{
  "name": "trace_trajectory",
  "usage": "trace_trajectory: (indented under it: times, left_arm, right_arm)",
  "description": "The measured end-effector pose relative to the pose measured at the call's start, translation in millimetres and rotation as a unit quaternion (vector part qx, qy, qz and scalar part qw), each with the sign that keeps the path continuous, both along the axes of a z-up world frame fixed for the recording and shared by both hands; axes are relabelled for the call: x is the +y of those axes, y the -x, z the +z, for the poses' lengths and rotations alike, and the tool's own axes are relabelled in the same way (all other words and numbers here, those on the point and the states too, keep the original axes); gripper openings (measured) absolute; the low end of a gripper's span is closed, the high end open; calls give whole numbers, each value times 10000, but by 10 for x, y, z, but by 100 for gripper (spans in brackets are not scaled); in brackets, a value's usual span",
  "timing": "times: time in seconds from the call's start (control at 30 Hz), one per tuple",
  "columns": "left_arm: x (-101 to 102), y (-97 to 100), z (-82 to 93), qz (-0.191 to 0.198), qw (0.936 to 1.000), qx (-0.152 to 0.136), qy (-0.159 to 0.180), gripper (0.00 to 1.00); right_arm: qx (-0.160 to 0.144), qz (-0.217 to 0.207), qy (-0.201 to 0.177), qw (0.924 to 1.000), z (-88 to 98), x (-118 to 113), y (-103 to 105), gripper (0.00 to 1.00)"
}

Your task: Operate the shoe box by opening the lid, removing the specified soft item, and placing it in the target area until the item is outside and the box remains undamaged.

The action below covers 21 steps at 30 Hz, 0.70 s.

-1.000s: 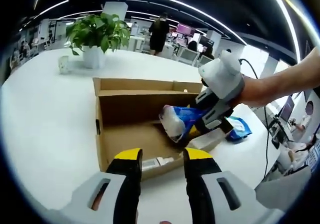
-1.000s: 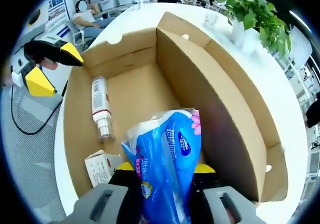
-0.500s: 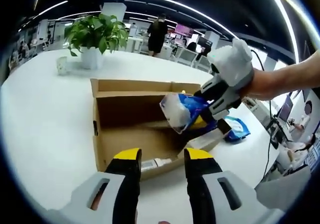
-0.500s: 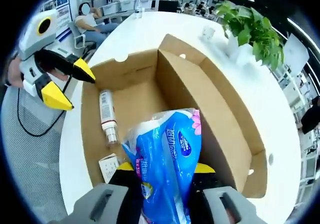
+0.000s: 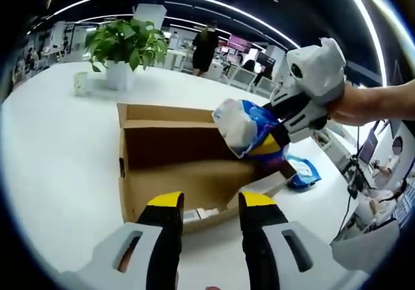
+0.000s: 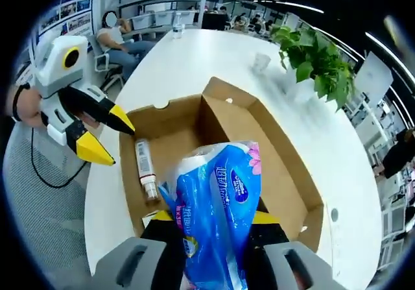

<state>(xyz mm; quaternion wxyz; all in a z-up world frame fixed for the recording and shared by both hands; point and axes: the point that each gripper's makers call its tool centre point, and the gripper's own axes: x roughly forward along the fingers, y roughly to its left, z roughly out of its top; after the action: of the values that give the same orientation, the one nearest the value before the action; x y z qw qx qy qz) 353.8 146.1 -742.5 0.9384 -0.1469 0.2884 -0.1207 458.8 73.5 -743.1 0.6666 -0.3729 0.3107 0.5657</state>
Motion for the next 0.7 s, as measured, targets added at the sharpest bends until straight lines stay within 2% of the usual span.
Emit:
trace_trajectory:
  times: [0.3, 0.7]
  left_arm:
    - [20, -24, 25, 18, 10000, -67, 6, 34]
    - [-51, -15, 70, -118, 9999, -121, -11, 34]
  right_arm:
    - [-265, -47, -147, 9995, 252, -98, 4, 30]
    - [-445, -320, -79, 9985, 406, -552, 82, 30]
